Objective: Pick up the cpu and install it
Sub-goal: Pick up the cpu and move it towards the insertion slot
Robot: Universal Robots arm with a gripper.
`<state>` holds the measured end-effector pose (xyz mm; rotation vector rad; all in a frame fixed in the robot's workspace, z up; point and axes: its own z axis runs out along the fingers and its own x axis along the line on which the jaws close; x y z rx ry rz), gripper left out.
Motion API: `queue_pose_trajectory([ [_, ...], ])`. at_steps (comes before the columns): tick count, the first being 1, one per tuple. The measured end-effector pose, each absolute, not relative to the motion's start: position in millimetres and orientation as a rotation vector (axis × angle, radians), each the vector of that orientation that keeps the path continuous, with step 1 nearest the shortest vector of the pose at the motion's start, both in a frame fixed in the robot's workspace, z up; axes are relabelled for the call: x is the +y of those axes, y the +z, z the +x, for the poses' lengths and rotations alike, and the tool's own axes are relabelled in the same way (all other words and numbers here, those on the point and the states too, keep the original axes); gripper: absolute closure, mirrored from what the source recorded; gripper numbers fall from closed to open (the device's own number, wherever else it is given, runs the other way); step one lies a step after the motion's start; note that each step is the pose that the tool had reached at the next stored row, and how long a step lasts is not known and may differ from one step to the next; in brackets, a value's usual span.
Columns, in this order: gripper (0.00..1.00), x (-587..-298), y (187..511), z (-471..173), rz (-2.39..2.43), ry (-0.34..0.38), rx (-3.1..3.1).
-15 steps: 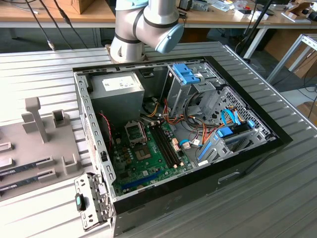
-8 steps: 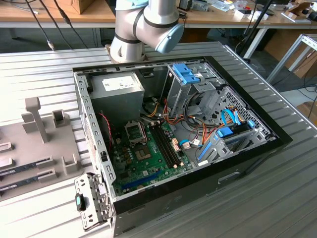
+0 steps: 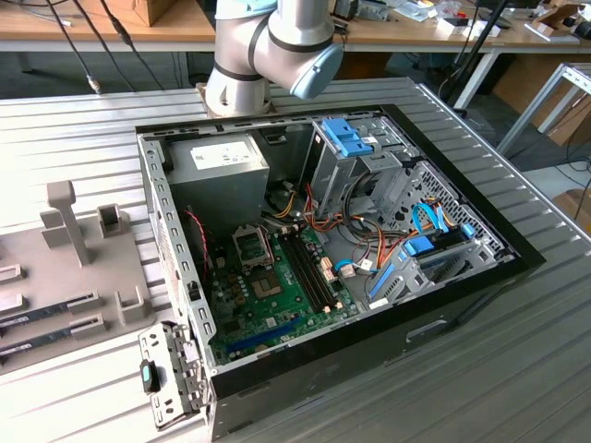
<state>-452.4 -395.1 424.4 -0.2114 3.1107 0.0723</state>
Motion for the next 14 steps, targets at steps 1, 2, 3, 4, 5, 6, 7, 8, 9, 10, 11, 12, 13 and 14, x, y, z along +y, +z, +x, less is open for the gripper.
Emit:
queue_pose_trajectory([
  [1, 0.53, -395.5, 424.4, -451.9, -0.212, 0.072, 3.111],
  [2, 0.53, -395.8, 424.4, -451.5, -0.211, 0.072, 3.111],
  [3, 0.53, -396.1, 424.3, -451.0, -0.212, 0.072, 3.111],
  [4, 0.53, -396.3, 424.3, -450.7, -0.211, 0.072, 3.111],
  [5, 0.53, -396.6, 424.2, -450.2, -0.211, 0.072, 3.111],
  [6, 0.53, -396.8, 424.2, -449.8, -0.212, 0.072, 3.111],
  [7, 0.53, -397.1, 424.1, -449.1, -0.212, 0.072, 3.111],
  [8, 0.53, -397.3, 424.0, -448.6, -0.212, 0.072, 3.111],
  [9, 0.53, -397.5, 423.9, -448.1, -0.211, 0.072, 3.111],
  [10, 0.53, -397.8, 423.7, -447.3, -0.211, 0.072, 3.111],
  [11, 0.53, -398.0, 423.6, -446.6, -0.211, 0.072, 3.111],
  [12, 0.53, -398.2, 423.5, -445.5, -0.211, 0.072, 3.111],
  [13, 0.53, -398.4, 423.4, -445.0, -0.211, 0.072, 3.111],
  [14, 0.53, -398.5, 423.3, -444.6, -0.211, 0.072, 3.111],
])
